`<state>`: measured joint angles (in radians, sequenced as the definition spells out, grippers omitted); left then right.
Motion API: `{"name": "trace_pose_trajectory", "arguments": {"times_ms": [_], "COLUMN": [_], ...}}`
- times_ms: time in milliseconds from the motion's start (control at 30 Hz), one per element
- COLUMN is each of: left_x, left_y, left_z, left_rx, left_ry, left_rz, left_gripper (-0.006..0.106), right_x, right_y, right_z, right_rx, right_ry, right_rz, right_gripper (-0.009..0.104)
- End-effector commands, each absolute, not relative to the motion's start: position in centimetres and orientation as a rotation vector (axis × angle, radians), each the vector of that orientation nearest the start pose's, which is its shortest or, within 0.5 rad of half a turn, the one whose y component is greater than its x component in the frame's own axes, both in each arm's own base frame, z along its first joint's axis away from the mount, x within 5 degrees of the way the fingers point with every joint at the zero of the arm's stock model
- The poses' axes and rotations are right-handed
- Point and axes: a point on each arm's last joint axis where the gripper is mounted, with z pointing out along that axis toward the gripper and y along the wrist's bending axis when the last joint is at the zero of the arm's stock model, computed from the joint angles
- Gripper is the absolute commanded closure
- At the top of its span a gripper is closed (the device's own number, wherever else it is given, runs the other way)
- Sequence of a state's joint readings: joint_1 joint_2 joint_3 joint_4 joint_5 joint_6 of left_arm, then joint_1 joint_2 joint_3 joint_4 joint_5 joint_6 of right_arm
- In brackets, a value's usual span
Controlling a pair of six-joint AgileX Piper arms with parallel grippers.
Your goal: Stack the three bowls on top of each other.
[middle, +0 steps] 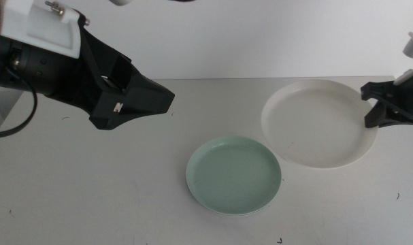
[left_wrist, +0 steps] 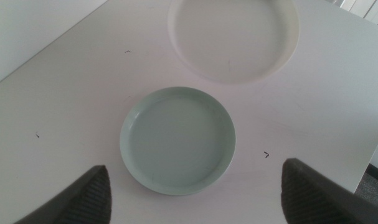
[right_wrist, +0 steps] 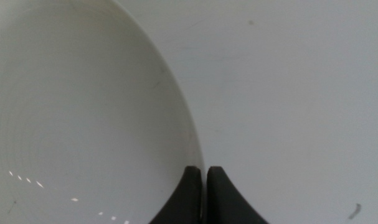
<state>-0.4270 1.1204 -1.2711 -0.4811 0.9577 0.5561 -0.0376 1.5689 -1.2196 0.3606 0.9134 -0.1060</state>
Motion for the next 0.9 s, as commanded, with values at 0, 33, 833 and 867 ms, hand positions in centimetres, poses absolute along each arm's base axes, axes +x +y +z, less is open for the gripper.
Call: {"name": "trace_pose_trajectory", "arguments": {"times_ms": [0, 33, 833, 867], "left_x": [17.7, 17.7, 17.7, 17.7], "left_y": [-12.0, -12.0, -12.0, -12.0], "left_z": [44.1, 44.1, 44.1, 44.1], "left_rx": [0.896, 0.896, 0.896, 0.896], "left_ry": [1.923, 1.923, 1.923, 1.923], "left_rz": [-0.550, -0.550, -0.550, -0.550], "left_gripper": [-0.005, -0.005, -0.005, -0.005], "right_x": [31.9, 31.8, 34.0, 34.2], "right_y": [3.5, 4.5, 14.9, 14.9], "right_z": [30.4, 30.4, 22.8, 22.5], "right_rx": [0.055, 0.024, -0.156, -0.153], "right_ry": [2.605, 2.605, 2.703, 2.705], "right_rz": [0.464, 0.486, 0.566, 0.563], "right_gripper": [0.096, 0.096, 0.096, 0.096]}}
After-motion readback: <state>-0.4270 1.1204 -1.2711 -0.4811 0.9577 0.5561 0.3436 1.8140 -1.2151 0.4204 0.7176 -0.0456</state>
